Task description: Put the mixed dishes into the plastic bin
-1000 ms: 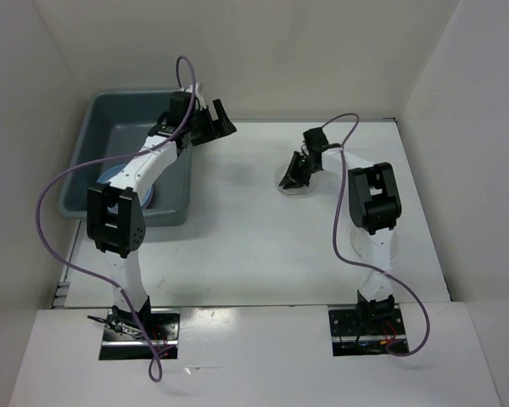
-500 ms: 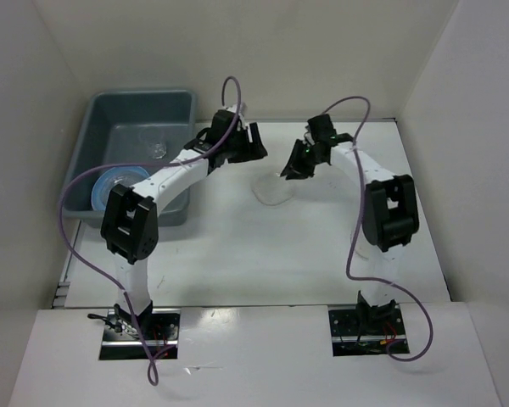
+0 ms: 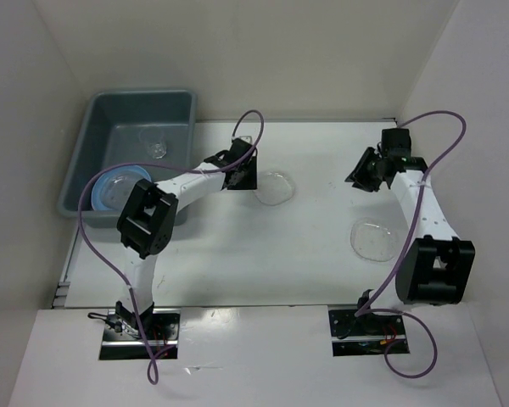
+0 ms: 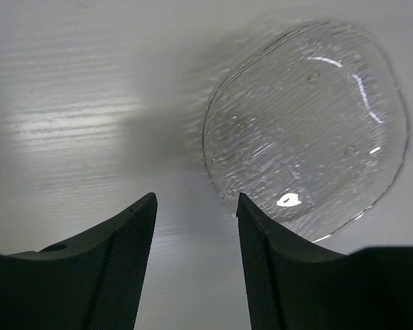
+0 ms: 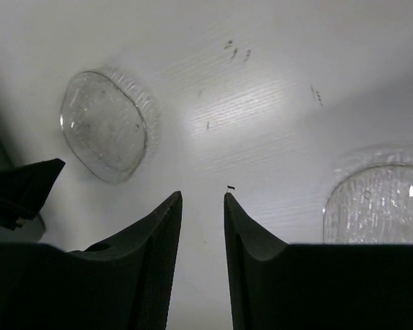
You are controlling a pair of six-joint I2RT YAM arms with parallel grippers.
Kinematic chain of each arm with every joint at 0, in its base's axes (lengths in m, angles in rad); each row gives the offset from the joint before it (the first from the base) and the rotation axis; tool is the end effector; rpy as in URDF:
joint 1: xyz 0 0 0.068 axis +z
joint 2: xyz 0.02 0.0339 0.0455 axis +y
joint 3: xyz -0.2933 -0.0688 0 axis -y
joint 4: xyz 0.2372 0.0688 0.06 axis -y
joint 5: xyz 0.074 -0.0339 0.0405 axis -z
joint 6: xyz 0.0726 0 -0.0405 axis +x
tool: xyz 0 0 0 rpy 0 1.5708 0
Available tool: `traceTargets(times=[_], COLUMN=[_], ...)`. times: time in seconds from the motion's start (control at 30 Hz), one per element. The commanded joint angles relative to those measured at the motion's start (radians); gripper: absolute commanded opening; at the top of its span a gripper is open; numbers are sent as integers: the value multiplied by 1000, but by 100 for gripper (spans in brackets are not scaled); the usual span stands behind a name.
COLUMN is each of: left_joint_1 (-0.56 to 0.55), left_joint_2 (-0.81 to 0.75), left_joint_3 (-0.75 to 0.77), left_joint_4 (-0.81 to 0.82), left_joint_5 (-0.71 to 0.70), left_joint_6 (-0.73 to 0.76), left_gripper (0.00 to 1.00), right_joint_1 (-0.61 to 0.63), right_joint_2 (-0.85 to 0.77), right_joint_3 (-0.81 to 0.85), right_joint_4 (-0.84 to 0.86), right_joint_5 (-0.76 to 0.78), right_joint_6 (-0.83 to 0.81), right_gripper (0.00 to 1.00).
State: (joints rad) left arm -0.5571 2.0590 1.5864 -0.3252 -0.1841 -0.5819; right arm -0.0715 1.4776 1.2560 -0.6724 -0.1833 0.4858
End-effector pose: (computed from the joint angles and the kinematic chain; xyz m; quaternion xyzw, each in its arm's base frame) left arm 0.4294 -0.2518 0.2139 -0.0461 0.9218 -0.1307 0.3620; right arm 0.3285 -0.0103 0.2986 0.2292 0.9115 0.1525 0.3058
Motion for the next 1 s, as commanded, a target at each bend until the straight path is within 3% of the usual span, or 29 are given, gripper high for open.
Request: traceTargets(times=[0.0, 0.37, 0.77, 0.8, 0.97], left_joint_1=[-3, -3, -3, -3, -3], left_joint_2=[4, 82, 128, 128, 92], left_joint_3=[-34, -34, -2, 9, 99], left_joint_4=[34, 100, 98, 98, 34], left_joint_5=[-22, 97, 117, 117, 84], left_joint_6=[-6, -36, -45, -45, -23], left_gripper=[59, 57, 21, 14, 1], right_joint_1=[-22, -31, -31, -31, -31], right_joint_2=[-103, -223, -243, -243, -243], right_joint_3=[-56, -168, -178, -178, -178], right_joint_4=[-41, -89, -108, -108, -108], right_joint_5=[39, 119, 128, 128, 108], right_joint_6=[-38, -27, -27, -27, -18], right_gripper=[37, 38, 38, 38, 38])
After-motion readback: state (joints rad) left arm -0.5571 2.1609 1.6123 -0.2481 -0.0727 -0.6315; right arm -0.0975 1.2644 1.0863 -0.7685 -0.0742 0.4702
